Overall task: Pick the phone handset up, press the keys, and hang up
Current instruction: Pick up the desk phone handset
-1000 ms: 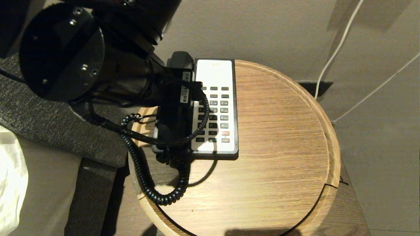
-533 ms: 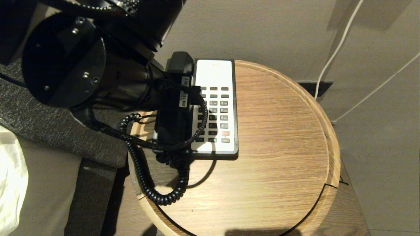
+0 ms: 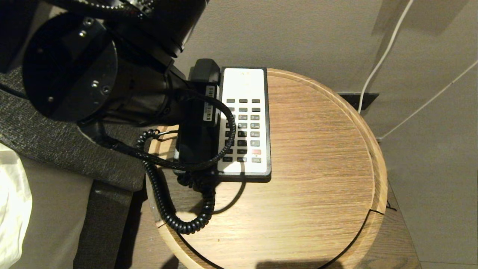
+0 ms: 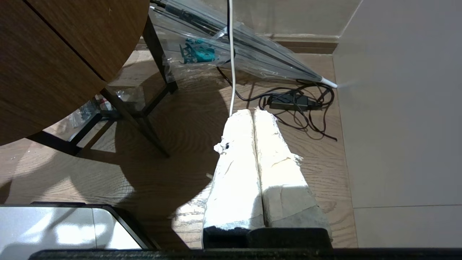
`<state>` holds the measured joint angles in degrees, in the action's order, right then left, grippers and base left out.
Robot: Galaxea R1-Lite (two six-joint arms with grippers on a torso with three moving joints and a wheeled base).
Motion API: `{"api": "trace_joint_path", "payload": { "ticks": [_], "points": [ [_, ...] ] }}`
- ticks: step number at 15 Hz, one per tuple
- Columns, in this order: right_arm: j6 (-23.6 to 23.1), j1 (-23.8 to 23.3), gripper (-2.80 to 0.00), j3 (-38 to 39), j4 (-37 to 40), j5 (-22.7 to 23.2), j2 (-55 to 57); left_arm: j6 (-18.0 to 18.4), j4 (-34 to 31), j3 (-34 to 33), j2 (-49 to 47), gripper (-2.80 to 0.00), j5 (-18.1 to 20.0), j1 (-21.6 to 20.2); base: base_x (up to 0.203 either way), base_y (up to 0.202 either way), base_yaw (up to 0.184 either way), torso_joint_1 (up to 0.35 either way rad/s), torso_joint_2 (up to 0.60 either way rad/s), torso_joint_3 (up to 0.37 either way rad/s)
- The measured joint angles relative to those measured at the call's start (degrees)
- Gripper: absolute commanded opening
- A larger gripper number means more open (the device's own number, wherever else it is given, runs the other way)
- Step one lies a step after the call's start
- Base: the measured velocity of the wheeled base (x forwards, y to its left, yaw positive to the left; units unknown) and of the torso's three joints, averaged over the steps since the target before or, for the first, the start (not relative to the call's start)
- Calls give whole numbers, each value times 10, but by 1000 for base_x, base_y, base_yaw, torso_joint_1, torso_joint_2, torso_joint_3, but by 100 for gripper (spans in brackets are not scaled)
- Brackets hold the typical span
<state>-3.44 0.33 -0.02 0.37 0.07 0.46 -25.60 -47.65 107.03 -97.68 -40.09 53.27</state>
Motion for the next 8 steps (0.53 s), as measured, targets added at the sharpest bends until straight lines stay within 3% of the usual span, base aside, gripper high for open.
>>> {"api": "trace_joint_path", "payload": {
  "ticks": [8],
  "points": [
    [0,0,-280,0,0,0,0,-1,0,-1,3,-280,1,0,0,0,0,0,0,0]
  ]
}}
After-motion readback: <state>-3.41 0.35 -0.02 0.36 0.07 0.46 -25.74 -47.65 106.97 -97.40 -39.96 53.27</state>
